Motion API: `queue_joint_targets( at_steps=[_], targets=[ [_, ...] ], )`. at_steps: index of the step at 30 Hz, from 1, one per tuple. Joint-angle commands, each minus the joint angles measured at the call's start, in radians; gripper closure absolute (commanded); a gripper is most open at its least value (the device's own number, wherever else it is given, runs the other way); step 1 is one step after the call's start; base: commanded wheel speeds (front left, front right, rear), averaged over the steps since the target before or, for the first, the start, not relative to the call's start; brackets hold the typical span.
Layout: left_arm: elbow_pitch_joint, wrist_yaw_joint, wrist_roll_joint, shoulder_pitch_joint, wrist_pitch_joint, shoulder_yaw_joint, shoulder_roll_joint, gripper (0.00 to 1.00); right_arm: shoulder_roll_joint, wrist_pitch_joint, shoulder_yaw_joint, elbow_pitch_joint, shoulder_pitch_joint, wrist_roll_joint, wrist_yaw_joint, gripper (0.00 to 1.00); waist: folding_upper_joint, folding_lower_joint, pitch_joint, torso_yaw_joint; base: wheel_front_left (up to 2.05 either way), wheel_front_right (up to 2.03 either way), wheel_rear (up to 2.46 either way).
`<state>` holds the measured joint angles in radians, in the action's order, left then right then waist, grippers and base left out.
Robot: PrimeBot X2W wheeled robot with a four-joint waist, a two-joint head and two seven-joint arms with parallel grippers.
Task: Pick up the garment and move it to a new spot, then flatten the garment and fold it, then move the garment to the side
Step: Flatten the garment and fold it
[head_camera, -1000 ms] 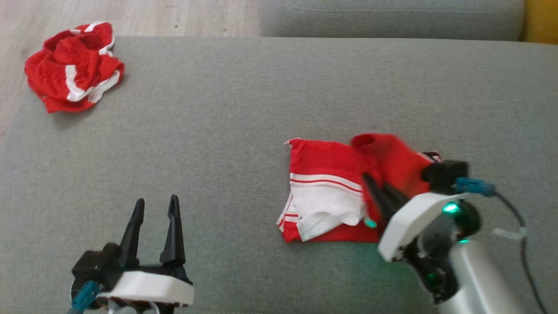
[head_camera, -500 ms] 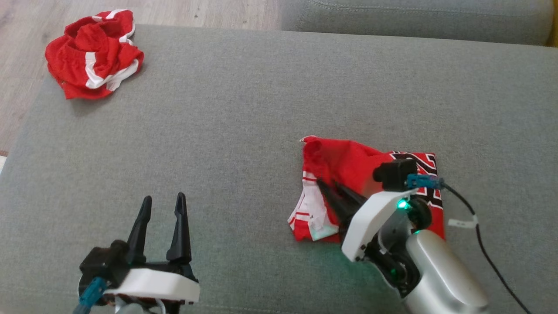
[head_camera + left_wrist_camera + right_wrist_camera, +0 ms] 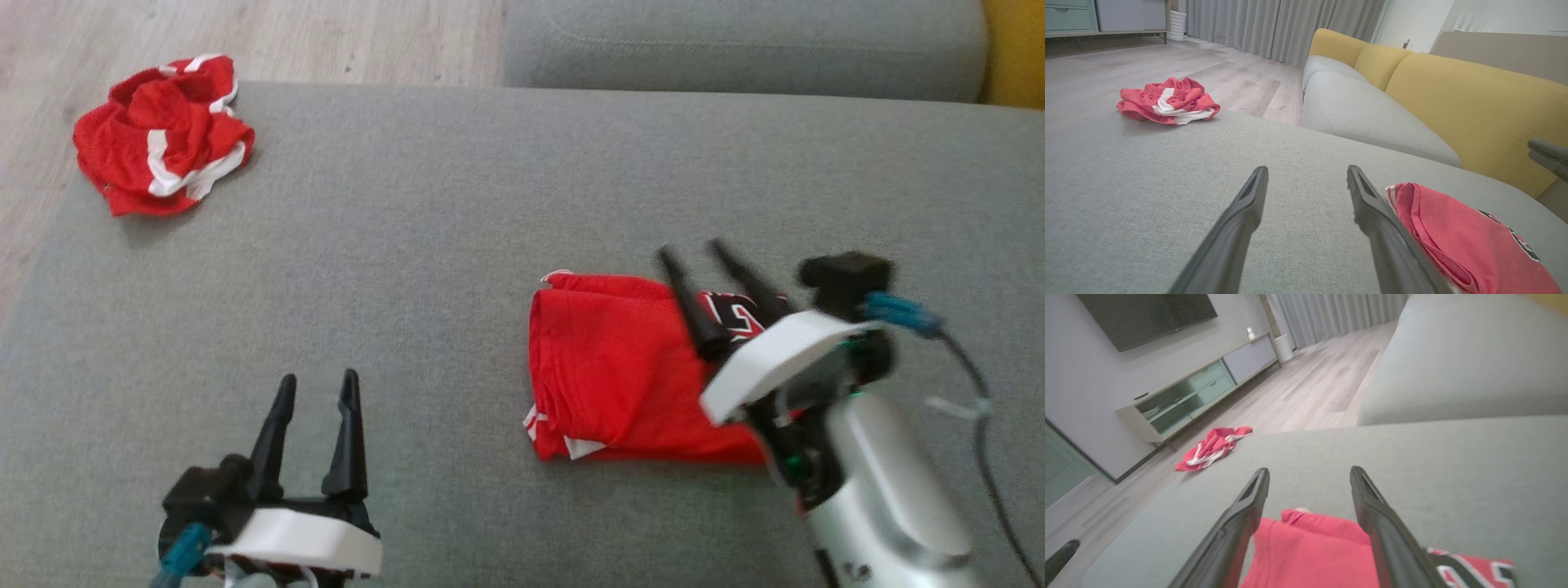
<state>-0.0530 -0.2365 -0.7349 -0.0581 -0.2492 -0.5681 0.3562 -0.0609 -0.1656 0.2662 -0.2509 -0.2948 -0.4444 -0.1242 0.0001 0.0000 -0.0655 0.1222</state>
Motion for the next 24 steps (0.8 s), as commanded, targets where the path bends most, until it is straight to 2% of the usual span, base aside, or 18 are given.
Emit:
queue_joint_targets(
  at_steps=[1,5,11,24],
  targets=[
    [0.02,0.004,0.013,-0.058,-0.005,0.027,0.003,0.0,0.011,0.015,-0.016,0.052,-0.01,0.035,-0.007,0.0,-0.0001,0.0,0.011,-0.009,0.0,0.0,0.0],
    [0.002,0.006,0.013,-0.072,-0.002,0.021,-0.005,0.0,0.011,0.057,-0.131,0.103,0.045,0.172,-0.007,0.0,-0.0001,0.0,0.033,-0.025,0.0,0.0,0.0],
    [-0.025,0.006,0.008,-0.06,-0.004,0.02,-0.013,0.0,0.011,0.099,-0.231,0.159,0.171,0.289,-0.007,0.0,-0.0001,0.0,0.072,-0.048,0.0,0.0,0.0],
    [-0.073,0.003,0.015,0.013,-0.01,0.027,-0.019,0.0,0.011,0.188,-0.314,0.163,0.36,0.293,-0.007,0.0,-0.0001,0.0,0.127,-0.07,0.0,0.0,0.0]
  ],
)
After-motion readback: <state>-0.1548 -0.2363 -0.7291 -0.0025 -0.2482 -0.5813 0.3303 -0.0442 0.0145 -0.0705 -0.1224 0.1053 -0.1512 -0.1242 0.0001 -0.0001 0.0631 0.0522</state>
